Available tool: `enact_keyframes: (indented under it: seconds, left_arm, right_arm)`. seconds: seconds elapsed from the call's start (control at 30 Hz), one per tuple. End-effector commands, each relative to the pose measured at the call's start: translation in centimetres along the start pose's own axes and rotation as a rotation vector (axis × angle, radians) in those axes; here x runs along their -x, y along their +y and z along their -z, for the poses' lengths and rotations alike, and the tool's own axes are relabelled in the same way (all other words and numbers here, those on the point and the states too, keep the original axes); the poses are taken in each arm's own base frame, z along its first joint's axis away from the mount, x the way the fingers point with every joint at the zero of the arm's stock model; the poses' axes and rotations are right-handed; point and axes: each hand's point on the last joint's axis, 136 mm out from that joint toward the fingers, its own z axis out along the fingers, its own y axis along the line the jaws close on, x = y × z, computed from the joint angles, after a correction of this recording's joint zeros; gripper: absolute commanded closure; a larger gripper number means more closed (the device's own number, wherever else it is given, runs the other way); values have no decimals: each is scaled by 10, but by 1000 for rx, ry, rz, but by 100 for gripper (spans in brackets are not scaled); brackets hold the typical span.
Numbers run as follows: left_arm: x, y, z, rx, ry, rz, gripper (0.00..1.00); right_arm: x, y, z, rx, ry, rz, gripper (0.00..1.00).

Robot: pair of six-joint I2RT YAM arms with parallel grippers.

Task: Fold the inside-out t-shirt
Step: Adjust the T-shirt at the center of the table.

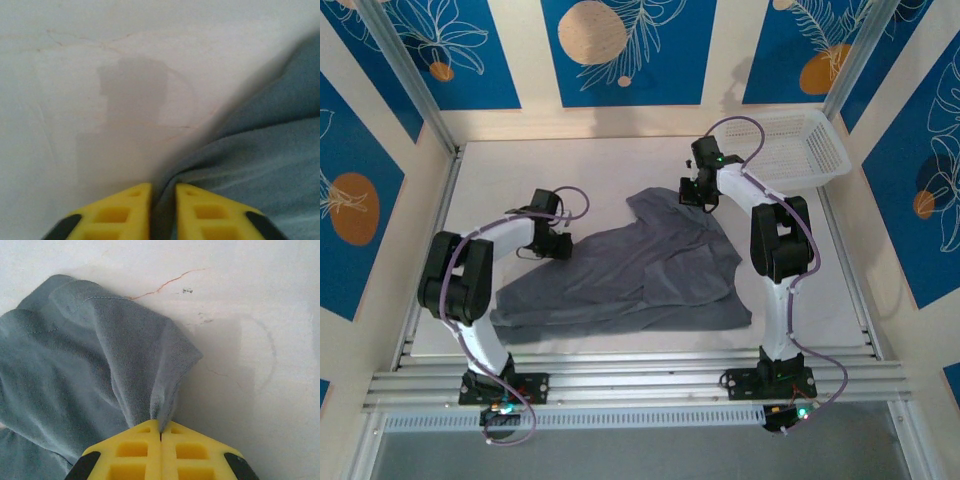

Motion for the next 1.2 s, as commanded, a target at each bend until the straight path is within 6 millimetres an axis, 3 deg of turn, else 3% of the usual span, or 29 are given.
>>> enact_keyframes:
  seconds: [0.0, 0.2, 0.4, 0.43, 0.47, 0.57, 0.67, 0.8, 0.87, 0.93, 1.0, 1.07, 1.17]
  left_arm:
    - [4, -12, 6, -55, -2, -17, 99]
    - [16, -18, 42, 35, -139, -96, 100]
    - [-15, -77, 63, 179, -344, -300, 100]
    - [-24, -86, 62, 204, -367, -336, 98]
    - [-33, -92, 58, 222, -375, -366, 88]
    - [-57, -110, 50, 208, -398, -430, 83]
    - [-63, -124, 63, 156, -466, -465, 67]
    - [-49, -115, 110, 146, -636, -419, 62]
    - [-40, -101, 135, 130, -695, -339, 63]
    - [-34, -79, 145, 131, -689, -246, 62]
    - [-30, -52, 144, 123, -612, -117, 61]
    - [-29, -29, 130, 98, -487, -1, 59]
    - [-27, -26, 101, -27, -290, 67, 58]
  right_arm:
    - [-5, 6, 11, 13, 11, 9, 100]
    - [-6, 5, 12, 10, 13, 10, 100]
    - [-7, 4, 12, 5, 13, 10, 100]
    - [-7, 5, 12, 8, 14, 10, 100]
    - [-8, 5, 12, 11, 15, 10, 100]
    - [-8, 6, 12, 12, 15, 12, 100]
    - [-7, 5, 14, 5, 13, 16, 100]
    - [-7, 4, 16, 3, 7, 18, 100]
    - [-8, 3, 15, 5, 10, 14, 100]
    - [-8, 4, 13, 9, 11, 11, 100]
    - [-8, 5, 13, 16, 13, 9, 100]
    - [-8, 7, 12, 20, 11, 8, 100]
    - [-8, 9, 12, 23, 14, 10, 100]
